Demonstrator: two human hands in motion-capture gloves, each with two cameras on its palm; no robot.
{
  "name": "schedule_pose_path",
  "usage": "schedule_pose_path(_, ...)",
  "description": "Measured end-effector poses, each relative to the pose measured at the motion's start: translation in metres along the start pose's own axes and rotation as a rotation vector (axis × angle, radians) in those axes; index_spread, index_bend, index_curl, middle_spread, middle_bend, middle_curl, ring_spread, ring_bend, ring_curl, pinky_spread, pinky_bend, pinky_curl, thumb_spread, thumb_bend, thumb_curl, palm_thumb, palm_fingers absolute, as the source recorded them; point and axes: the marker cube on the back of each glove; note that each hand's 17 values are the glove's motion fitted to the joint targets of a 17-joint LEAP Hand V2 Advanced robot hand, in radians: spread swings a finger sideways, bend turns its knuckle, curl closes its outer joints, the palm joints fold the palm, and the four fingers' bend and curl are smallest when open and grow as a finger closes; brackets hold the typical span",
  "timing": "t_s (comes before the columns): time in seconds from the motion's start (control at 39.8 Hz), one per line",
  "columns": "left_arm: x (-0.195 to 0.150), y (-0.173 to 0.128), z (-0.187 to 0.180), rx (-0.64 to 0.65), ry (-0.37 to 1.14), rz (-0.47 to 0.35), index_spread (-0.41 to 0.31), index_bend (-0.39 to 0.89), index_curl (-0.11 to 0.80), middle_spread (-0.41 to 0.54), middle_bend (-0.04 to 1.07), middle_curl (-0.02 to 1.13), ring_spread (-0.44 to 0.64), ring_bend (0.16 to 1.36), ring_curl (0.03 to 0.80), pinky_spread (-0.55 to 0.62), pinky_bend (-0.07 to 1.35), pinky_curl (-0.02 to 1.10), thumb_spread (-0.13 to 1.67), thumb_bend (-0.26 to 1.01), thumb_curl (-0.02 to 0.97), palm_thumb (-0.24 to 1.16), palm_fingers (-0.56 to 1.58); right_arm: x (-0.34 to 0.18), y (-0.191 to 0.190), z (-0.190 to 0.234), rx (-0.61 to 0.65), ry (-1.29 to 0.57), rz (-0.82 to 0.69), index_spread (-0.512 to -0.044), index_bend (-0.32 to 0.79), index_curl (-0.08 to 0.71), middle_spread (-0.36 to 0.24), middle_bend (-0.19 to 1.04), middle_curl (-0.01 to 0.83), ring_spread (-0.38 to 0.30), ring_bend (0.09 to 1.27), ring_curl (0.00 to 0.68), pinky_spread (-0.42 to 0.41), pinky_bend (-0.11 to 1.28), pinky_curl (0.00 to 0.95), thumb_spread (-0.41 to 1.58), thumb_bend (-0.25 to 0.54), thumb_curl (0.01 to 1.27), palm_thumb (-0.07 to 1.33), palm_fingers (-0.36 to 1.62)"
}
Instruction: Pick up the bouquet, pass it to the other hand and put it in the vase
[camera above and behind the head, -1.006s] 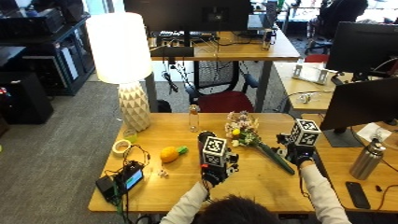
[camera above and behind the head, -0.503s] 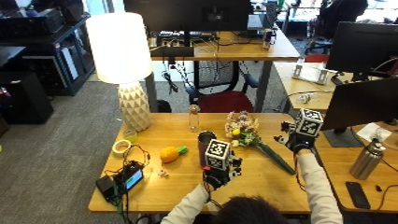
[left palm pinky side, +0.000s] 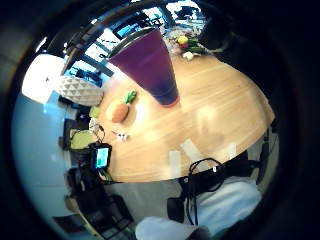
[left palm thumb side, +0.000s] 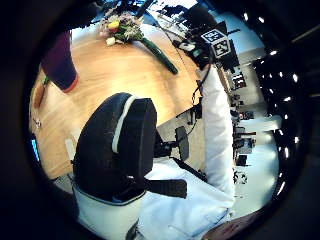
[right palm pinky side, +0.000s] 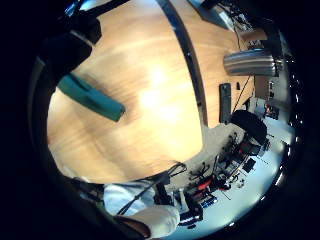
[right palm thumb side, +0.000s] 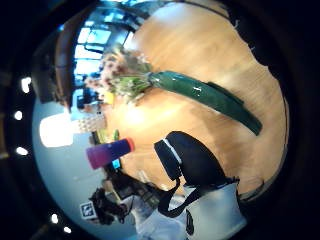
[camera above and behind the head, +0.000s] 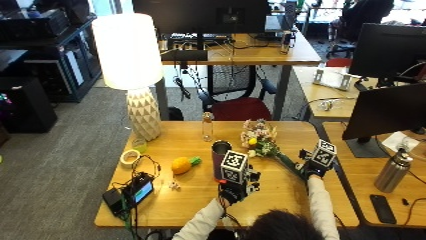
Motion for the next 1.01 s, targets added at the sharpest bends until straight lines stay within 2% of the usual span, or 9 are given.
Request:
schedule_pose_path(0.18,0.011,0.009,0.003,-0.051,-0.077,0.01,-0.068,0.18,0.381,0.155,0.14,0.21,0.2,0.53,0.288,0.27,0.43,0.33,1.2,-0.02,0.232,0.16,0.38,0.018,-0.02,0.055,-0.081,0.116,0.149,-0.226,0.2,0.217,-0.039,0.33,0.393,-0.027,0.39,0.334,0.155,0.46,0.346,1.06,-0.021,0.28,0.49,0.47)
schedule_pose_path(0.3,0.01,0.008,0.009,-0.05,-0.063,0.026,-0.068,0.18,0.384,0.15,0.14,0.21,0.2,0.53,0.288,0.25,0.43,0.33,1.2,-0.02,0.235,0.16,0.39,0.024,-0.028,0.081,-0.046,0.137,0.143,-0.277,0.18,0.239,-0.044,0.27,0.372,0.002,0.3,0.295,0.175,0.49,0.347,1.04,-0.032,0.28,0.47,0.44)
schedule_pose_path(0.45,0.008,0.009,0.01,-0.072,-0.051,0.027,-0.073,0.19,0.392,0.147,0.14,0.21,0.2,0.52,0.287,0.24,0.43,0.34,1.2,-0.01,0.239,0.17,0.41,0.035,-0.03,0.083,0.071,0.176,0.233,-0.323,0.27,0.285,-0.08,0.2,0.354,-0.002,0.24,0.264,0.176,0.41,0.32,1.05,0.005,0.29,0.56,0.54)
schedule_pose_path(0.5,0.006,0.007,0.011,-0.078,-0.052,0.022,-0.076,0.19,0.394,0.147,0.14,0.21,0.2,0.52,0.288,0.23,0.43,0.34,1.21,-0.01,0.241,0.17,0.41,0.033,-0.032,0.081,0.1,0.172,0.22,-0.288,0.37,0.321,-0.097,0.2,0.356,-0.025,0.24,0.265,0.152,0.34,0.299,1.07,0.091,0.32,0.73,0.71)
schedule_pose_path(0.6,0.001,-0.001,0.015,-0.082,-0.05,0.009,-0.078,0.19,0.399,0.146,0.14,0.21,0.2,0.52,0.289,0.22,0.43,0.34,1.21,-0.01,0.243,0.18,0.42,0.021,-0.028,0.074,0.089,0.182,0.132,-0.248,0.43,0.364,-0.096,0.18,0.356,-0.055,0.23,0.271,0.116,0.29,0.292,1.08,0.112,0.33,0.8,0.81)
schedule_pose_path(0.65,0.0,-0.003,0.014,-0.087,-0.045,0.002,-0.079,0.19,0.401,0.146,0.13,0.21,0.2,0.52,0.29,0.21,0.43,0.34,1.21,-0.01,0.244,0.18,0.42,0.019,-0.026,0.069,0.096,0.224,0.134,-0.234,0.42,0.378,-0.091,0.17,0.356,-0.074,0.24,0.285,0.096,0.3,0.301,1.09,0.117,0.33,0.83,0.85)
schedule_pose_path(0.75,-0.005,-0.01,0.01,-0.108,-0.028,-0.018,-0.08,0.2,0.408,0.139,0.13,0.21,0.19,0.51,0.289,0.21,0.42,0.34,1.21,-0.01,0.244,0.18,0.43,0.013,-0.034,0.053,0.206,0.299,0.087,-0.226,0.1,0.321,-0.147,0.38,0.427,-0.169,0.56,0.378,-0.121,0.42,0.341,1.11,0.147,0.35,0.92,1.45)
schedule_pose_path(0.83,-0.008,-0.018,0.006,-0.12,-0.005,-0.031,-0.084,0.21,0.413,0.136,0.13,0.21,0.19,0.5,0.288,0.2,0.42,0.34,1.22,-0.02,0.244,0.18,0.44,0.011,-0.037,0.04,0.31,0.331,0.095,-0.226,0.09,0.32,-0.16,0.47,0.468,-0.187,0.68,0.432,-0.189,0.48,0.374,1.11,0.143,0.36,0.94,1.47)
schedule_pose_path(1.01,-0.011,-0.041,-0.019,-0.139,0.066,-0.052,-0.087,0.21,0.422,0.129,0.14,0.21,0.17,0.5,0.289,0.18,0.39,0.34,1.22,-0.01,0.248,0.19,0.48,0.011,-0.026,0.027,0.391,0.226,0.184,-0.228,0.29,0.398,-0.168,0.68,0.562,-0.196,0.86,0.529,-0.229,0.6,0.45,1.05,0.044,0.33,0.87,1.57)
